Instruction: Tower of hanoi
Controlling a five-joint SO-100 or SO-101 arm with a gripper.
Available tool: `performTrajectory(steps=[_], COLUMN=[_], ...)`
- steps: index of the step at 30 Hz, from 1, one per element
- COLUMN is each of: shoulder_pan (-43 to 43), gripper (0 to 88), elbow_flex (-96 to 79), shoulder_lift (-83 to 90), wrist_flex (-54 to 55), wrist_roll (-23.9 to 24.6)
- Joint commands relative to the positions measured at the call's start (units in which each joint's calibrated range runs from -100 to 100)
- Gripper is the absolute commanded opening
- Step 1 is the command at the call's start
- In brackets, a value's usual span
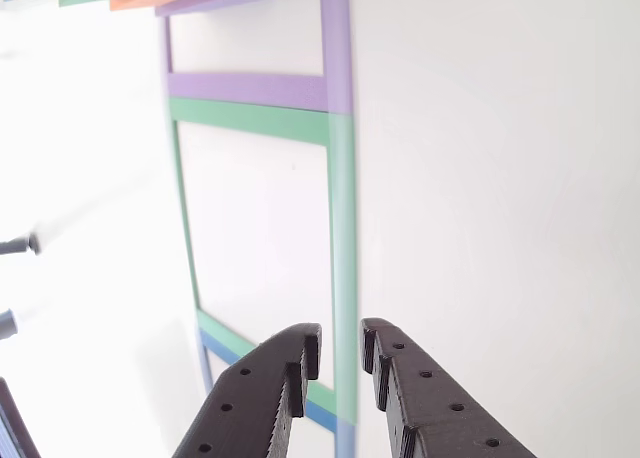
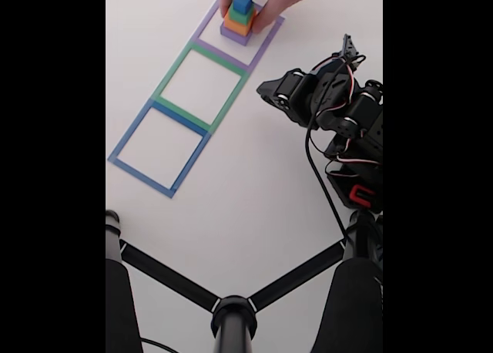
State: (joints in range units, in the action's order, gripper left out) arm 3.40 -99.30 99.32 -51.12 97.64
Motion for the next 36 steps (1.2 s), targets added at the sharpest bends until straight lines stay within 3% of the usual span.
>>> performTrajectory(steps=[1,36], shoulder_pan=[-0.61,-0.61], gripper=[0.1,0.1], elbow_flex=[-0.61,-0.61], shoulder_lift=[0.68,0.68], wrist_flex=[0.17,0.17], wrist_roll=[-0.94,-0.94])
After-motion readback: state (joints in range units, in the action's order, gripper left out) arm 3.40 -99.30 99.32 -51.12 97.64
